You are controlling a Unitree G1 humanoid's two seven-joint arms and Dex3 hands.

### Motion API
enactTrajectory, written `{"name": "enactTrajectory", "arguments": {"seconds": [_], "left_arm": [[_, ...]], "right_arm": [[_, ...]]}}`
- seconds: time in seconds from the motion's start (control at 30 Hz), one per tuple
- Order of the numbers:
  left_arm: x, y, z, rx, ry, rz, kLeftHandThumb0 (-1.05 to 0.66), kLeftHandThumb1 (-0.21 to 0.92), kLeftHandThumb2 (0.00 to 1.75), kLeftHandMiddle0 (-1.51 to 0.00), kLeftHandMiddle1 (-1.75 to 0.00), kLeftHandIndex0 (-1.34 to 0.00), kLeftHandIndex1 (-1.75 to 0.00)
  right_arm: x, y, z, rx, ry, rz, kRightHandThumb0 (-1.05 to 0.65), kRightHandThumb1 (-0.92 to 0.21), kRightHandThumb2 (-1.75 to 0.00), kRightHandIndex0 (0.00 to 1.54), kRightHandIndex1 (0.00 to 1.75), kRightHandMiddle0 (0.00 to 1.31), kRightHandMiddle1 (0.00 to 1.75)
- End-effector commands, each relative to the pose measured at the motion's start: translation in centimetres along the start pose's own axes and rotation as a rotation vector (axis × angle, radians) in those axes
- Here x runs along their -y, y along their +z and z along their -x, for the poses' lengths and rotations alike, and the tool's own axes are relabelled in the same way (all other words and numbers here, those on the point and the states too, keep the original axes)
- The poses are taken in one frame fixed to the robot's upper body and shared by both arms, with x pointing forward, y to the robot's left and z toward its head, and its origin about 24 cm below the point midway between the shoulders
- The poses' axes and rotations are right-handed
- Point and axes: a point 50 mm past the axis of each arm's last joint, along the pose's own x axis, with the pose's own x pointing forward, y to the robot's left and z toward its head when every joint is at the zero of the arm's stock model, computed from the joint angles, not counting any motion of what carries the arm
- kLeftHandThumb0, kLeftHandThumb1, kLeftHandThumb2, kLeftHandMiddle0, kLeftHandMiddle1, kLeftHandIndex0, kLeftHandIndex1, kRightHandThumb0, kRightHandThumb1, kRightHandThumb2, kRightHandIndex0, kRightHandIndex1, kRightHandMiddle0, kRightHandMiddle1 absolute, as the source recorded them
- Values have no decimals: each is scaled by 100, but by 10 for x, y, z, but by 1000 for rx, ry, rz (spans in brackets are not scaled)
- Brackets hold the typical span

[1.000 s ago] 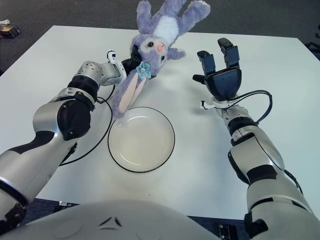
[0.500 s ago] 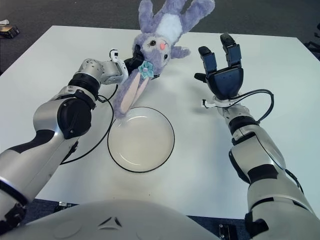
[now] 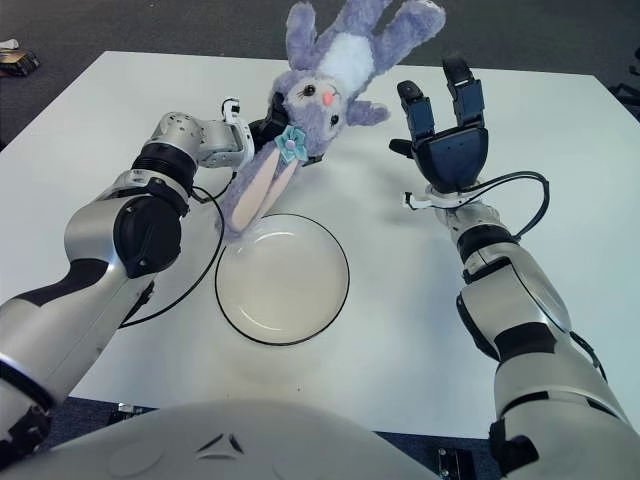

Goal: Put the doll into the plate.

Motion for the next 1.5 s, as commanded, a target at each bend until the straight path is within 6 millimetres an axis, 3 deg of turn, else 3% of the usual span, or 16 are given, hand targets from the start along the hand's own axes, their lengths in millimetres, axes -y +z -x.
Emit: {"name": "enactTrajectory", "arguments": {"seconds": [0.0,0.33,0.67,1.0,1.47], "left_arm": [[12,6,4,2,-50,-29,-1,-7,175,-91,-175,-69,-170],[14,1,7,-54,-91,-65,-1,-6,175,-91,-175,-68,-171],[16,-8,8,-114,-113,-71,-1,-6,175,-91,-175,-66,-173],[19,-13,9,-158,-104,-55,-1,-6,175,-91,-175,-66,-172],[18,-21,8,-204,-112,-12,-1,-6,175,-91,-175,-67,-172]], "right_arm": [[-1,-2,-8,-14,-4,-9,-71,-60,-67,0,51,0,77],[-4,-3,-14,-54,54,-75,-83,-65,-59,0,32,0,68],[-9,-3,-31,-133,94,-37,-91,-80,-42,0,21,0,54],[-5,-1,-38,-54,24,18,-92,-87,-37,0,10,0,39],[-3,-5,-45,44,-32,143,-89,-89,-33,0,0,0,33]]}}
